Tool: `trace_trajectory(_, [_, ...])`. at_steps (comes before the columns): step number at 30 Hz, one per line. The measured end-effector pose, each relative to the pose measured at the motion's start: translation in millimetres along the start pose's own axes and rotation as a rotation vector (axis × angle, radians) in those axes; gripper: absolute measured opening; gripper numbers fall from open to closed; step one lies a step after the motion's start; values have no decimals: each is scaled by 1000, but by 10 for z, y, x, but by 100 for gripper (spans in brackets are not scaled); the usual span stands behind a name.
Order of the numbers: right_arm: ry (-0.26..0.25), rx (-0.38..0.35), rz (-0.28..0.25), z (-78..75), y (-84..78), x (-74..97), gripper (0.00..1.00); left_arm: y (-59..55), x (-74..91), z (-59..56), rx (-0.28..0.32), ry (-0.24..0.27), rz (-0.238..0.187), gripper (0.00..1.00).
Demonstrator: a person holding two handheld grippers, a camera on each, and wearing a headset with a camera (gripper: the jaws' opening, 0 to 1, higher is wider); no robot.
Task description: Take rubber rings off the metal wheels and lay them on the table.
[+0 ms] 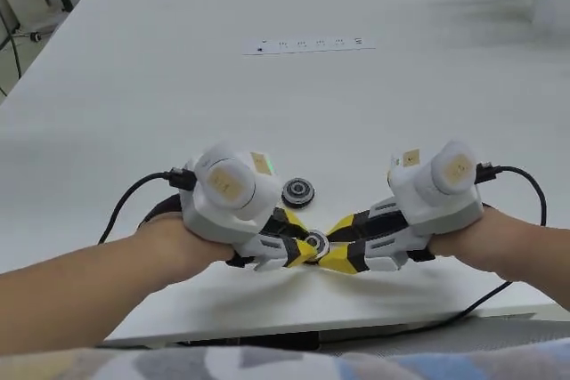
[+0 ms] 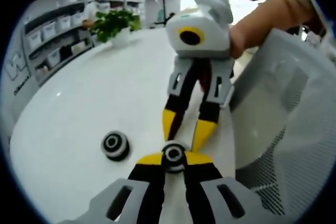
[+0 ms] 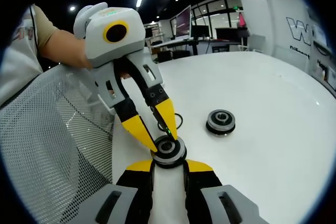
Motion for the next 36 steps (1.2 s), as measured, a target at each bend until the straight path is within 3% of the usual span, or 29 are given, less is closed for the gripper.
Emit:
trace_trajectory(7, [-1,-14,-14,-5,-23,11,17,-7,23,-9,12,11,-18,14])
trace_trajectory(10, [-3,-43,-20,-15,-58,32,10,-8,26,-12,13,14,-19,13])
trace_trajectory(11, [-1,-82,-25,-10,-75,43,7,-7,27,-10,15,16,-20,13])
trace_trajectory(12, [-20,-70,-13,-42,-88,58,0,-9,26,-17,16,14,-22,13])
trace_trajectory(20, [-5,-89,-15,-26,-77,56,1,-1,24,-36,7,29,-23,13])
trace_trajectory(31, [17,-295,-66,-57,-89,93,0,0,20,-11,-10,30,-20,12])
trace_trajectory(36, [22,-324,-79,-46,-85,102,0,-4,20,-7,-7,28,-21,12])
Point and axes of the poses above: the centre of the closed fingertips' face, and the gripper's own axes: x roughly backward along the fingers, z roughly to its left, y roughly out of its top, the point moved 8 cm from there along x, roughly backward along the fingers, and after that the axes turned 5 degrees about z, right-handed, at the moved point
